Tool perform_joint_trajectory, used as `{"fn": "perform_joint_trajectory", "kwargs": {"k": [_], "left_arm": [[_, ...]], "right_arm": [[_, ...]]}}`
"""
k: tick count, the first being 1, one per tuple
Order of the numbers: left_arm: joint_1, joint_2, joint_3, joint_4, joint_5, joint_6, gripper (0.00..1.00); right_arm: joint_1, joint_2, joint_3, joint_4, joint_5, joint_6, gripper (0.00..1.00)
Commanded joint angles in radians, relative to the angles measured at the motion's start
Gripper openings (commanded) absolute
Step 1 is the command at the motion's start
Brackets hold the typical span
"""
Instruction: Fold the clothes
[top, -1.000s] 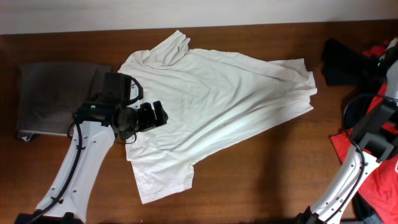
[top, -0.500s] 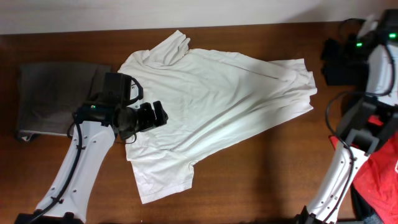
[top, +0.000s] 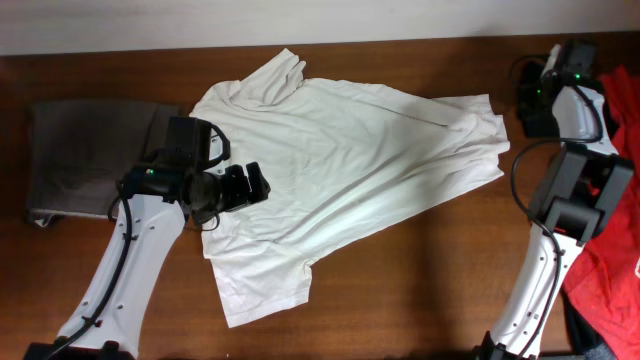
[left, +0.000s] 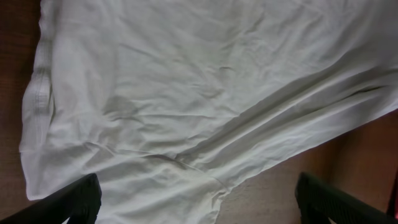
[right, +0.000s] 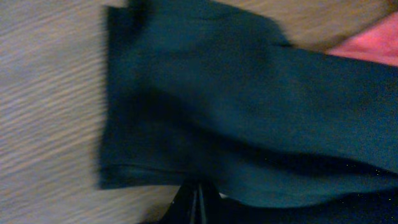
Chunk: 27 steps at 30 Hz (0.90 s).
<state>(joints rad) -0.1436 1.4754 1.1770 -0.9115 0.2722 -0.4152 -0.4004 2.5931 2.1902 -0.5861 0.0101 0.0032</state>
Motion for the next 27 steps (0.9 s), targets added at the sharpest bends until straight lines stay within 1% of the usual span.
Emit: {"fn": "perform_joint_trajectory", "kwargs": {"k": [1,3,5,7,9,13,14,15,21,23,25,27], "left_arm": [[0.000,0.003,0.002,0.002,-0.010,0.005,0.99],[0.000,0.003,0.002,0.002,-0.010,0.005,1.00],[0.000,0.003,0.002,0.002,-0.010,0.005,1.00],[0.000,0.003,0.002,0.002,-0.010,0.005,1.00],[0.000,0.003,0.002,0.002,-0.010,0.005,0.99],[0.000,0.003,0.002,0.002,-0.010,0.005,0.99],[0.000,0.003,0.002,0.002,-0.010,0.005,0.99],[0.000,0.003,0.002,0.002,-0.010,0.005,0.99],[0.000,0.003,0.002,0.002,-0.010,0.005,0.99],[0.000,0.003,0.002,0.002,-0.010,0.005,0.99],[0.000,0.003,0.002,0.002,-0.010,0.005,0.99],[0.000,0.003,0.002,0.002,-0.010,0.005,0.99]], "right_arm": [[-0.054,0.016,-0.031,-0.016,0.054,0.001,0.05],[-0.067,0.016,-0.001,-0.036,0.045,0.000,0.06],[-0.073,0.008,0.048,-0.082,-0.009,-0.020,0.09],[-0.073,-0.005,0.123,-0.146,-0.100,-0.053,0.16],[-0.069,-0.014,0.208,-0.216,-0.158,-0.051,0.19],[-0.055,-0.028,0.415,-0.408,-0.256,-0.047,0.35],[-0.051,-0.029,0.468,-0.463,-0.266,-0.047,0.46],[-0.046,-0.033,0.533,-0.532,-0.269,-0.035,0.49],[-0.020,-0.045,0.818,-0.908,-0.293,0.032,0.50],[-0.008,-0.045,0.871,-1.016,-0.299,0.035,0.50],[0.003,-0.045,0.888,-1.096,-0.298,0.035,0.54],[0.013,-0.045,0.869,-1.113,-0.298,0.034,0.56]]}}
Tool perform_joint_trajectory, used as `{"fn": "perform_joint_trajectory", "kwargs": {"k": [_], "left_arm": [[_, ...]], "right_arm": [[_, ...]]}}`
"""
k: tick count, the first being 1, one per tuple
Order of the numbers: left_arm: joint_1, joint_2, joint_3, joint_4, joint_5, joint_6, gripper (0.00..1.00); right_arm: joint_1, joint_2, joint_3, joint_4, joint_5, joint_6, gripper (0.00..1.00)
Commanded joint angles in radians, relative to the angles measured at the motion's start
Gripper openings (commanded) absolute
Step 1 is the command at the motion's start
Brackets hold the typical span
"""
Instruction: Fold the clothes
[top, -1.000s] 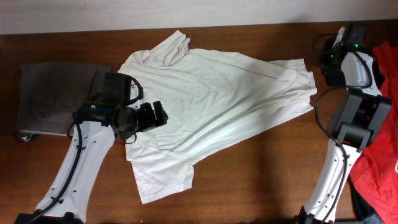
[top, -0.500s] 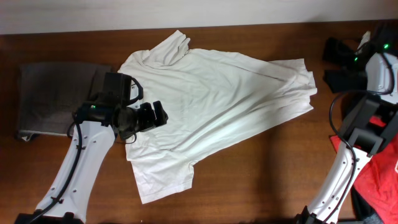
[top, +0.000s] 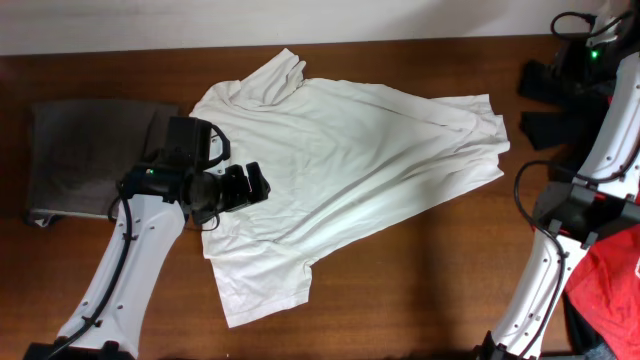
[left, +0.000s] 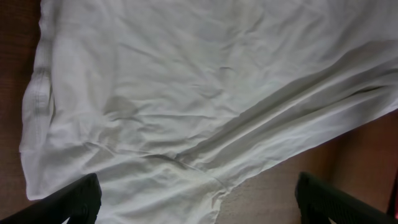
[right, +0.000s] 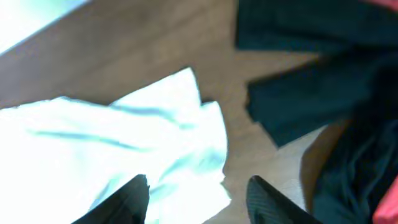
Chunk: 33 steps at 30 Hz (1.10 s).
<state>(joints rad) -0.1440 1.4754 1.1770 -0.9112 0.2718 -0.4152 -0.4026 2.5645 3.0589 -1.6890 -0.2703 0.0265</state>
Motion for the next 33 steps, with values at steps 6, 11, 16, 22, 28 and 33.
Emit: {"fn": "perform_joint_trajectory", "kwargs": {"k": [6,11,16,22,28,33], "left_arm": [[0.000,0.003,0.002,0.002,-0.010,0.005,0.99],[0.000,0.003,0.002,0.002,-0.010,0.005,0.99],[0.000,0.003,0.002,0.002,-0.010,0.005,0.99],[0.000,0.003,0.002,0.002,-0.010,0.005,0.99],[0.000,0.003,0.002,0.002,-0.010,0.005,1.00],[0.001,0.003,0.002,0.002,-0.010,0.005,0.99]], "right_arm": [[0.047,0.002,-0.112,0.008,-0.018,-0.027,0.54],[0.051,0.010,-0.226,0.098,-0.024,-0.053,0.39],[0.056,0.011,-0.365,0.193,-0.041,-0.043,0.49],[0.059,0.011,-0.552,0.304,-0.080,0.046,0.53],[0.069,0.011,-0.734,0.491,-0.208,0.067,0.53],[0.082,0.011,-0.837,0.621,-0.216,0.127,0.53]]}}
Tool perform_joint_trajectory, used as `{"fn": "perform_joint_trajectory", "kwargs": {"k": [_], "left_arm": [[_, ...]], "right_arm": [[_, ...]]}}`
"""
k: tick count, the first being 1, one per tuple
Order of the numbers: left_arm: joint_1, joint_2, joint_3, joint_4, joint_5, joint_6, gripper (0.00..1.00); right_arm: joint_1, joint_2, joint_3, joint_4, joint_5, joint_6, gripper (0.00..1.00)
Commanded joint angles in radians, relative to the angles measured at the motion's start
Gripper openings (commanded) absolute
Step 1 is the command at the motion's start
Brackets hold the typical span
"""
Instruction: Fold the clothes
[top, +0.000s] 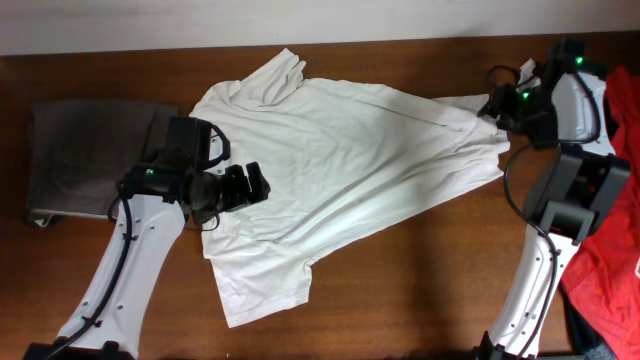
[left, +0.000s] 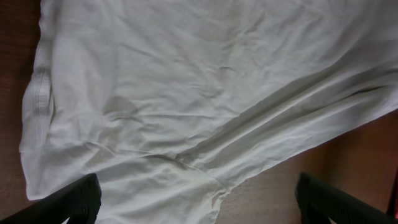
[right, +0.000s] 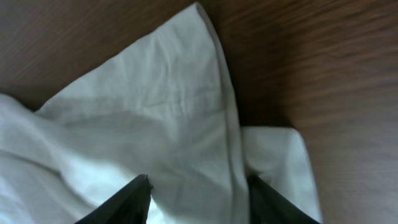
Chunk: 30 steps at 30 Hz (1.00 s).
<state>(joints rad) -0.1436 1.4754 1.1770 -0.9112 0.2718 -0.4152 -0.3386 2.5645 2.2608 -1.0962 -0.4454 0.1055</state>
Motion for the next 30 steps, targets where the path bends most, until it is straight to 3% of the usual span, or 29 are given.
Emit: {"fn": "perform_joint_trajectory", "kwargs": {"k": [1,4,7,14,23,30], "left_arm": [[0.000,0.003,0.002,0.002,-0.010,0.005,0.99],[0.000,0.003,0.002,0.002,-0.010,0.005,0.99],[0.000,0.003,0.002,0.002,-0.010,0.005,0.99],[0.000,0.003,0.002,0.002,-0.010,0.005,0.99],[0.000,0.003,0.002,0.002,-0.010,0.005,0.99],[0.000,0.003,0.002,0.002,-0.010,0.005,0.99]], "right_arm": [[0.019,0.011,-0.047,0.040,-0.041,0.058,0.53],[0.024,0.011,-0.058,0.066,-0.041,0.069,0.42],[0.024,0.010,-0.042,0.068,-0.045,0.070,0.19],[0.017,0.010,0.087,0.013,-0.045,0.091,0.06],[0.027,0.010,0.191,0.047,-0.005,0.090,0.05],[0.068,0.014,0.171,0.151,0.130,0.089,0.24]]}}
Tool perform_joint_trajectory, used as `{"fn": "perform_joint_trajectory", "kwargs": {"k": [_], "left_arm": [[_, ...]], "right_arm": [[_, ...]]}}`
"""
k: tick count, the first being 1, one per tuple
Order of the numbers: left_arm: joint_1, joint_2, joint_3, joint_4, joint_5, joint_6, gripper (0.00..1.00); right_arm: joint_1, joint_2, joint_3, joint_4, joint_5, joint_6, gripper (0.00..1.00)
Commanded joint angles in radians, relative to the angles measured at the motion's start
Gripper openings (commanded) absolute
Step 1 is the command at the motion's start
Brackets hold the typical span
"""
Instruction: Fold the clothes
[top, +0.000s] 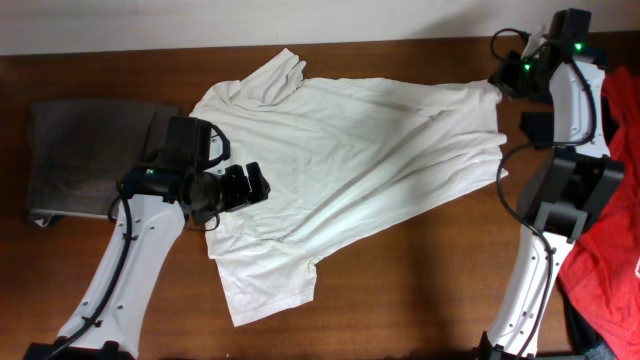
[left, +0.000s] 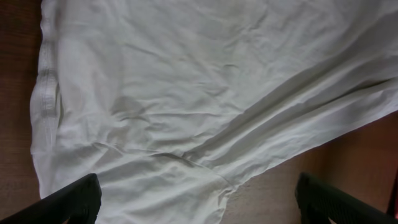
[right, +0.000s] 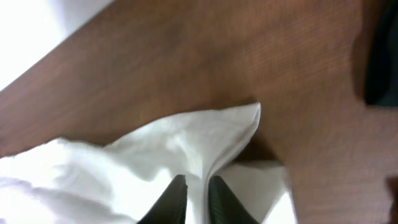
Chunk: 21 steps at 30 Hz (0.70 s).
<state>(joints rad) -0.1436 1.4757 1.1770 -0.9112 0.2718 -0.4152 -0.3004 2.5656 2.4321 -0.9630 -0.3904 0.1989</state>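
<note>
A white T-shirt (top: 350, 160) lies spread across the brown table (top: 420, 280), with one sleeve near the front left. My right gripper (top: 503, 84) is at the shirt's far right corner, shut on a pinch of white cloth (right: 205, 149) that stands up between its fingers (right: 176, 199). My left gripper (top: 255, 185) hovers over the shirt's left part. It is open, its dark fingertips (left: 78, 199) wide apart above the wrinkled fabric (left: 205, 93), holding nothing.
A folded grey-brown garment (top: 85, 155) lies at the left edge. Dark clothes (top: 540, 128) sit at the far right by my right arm, and a red garment (top: 605, 250) lies at the right edge. A white wall borders the table's far side.
My right gripper was open over the shirt's right corner; now it is shut on that corner, which sits farther back and right. The shirt's right side is stretched flatter. The left arm is unmoved.
My right gripper was shut on a dark garment at the far right. Then it stood open, away from the dark clothes, and then open over the white shirt's right corner. Now it pinches that corner. My left gripper stayed open over the shirt throughout.
</note>
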Motion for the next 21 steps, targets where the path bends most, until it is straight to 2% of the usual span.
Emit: {"fn": "perform_joint_trajectory", "kwargs": {"k": [1,2,5,8,16,19,21], "left_arm": [[0.000,0.002,0.002,0.002,-0.010,0.005,0.99],[0.000,0.002,0.002,0.002,-0.010,0.005,0.99],[0.000,0.002,0.002,0.002,-0.010,0.005,0.99],[0.000,0.002,0.002,0.002,-0.010,0.005,0.99],[0.000,0.002,0.002,0.002,-0.010,0.005,0.99],[0.000,0.002,0.002,0.002,-0.010,0.005,1.00],[0.000,0.002,0.002,0.002,-0.010,0.005,0.99]], "right_arm": [[0.036,0.013,0.000,0.035,0.088,-0.007,0.34],[0.043,0.013,0.000,0.055,0.093,-0.012,0.52],[0.045,0.002,0.018,0.053,0.073,-0.010,0.54],[0.028,-0.040,0.066,-0.043,0.066,-0.010,0.54],[-0.075,-0.181,0.196,-0.512,0.137,-0.010,0.48],[-0.119,-0.208,0.196,-0.626,0.137,-0.010,0.35],[-0.150,-0.220,0.196,-0.704,0.138,-0.010,0.35]]}}
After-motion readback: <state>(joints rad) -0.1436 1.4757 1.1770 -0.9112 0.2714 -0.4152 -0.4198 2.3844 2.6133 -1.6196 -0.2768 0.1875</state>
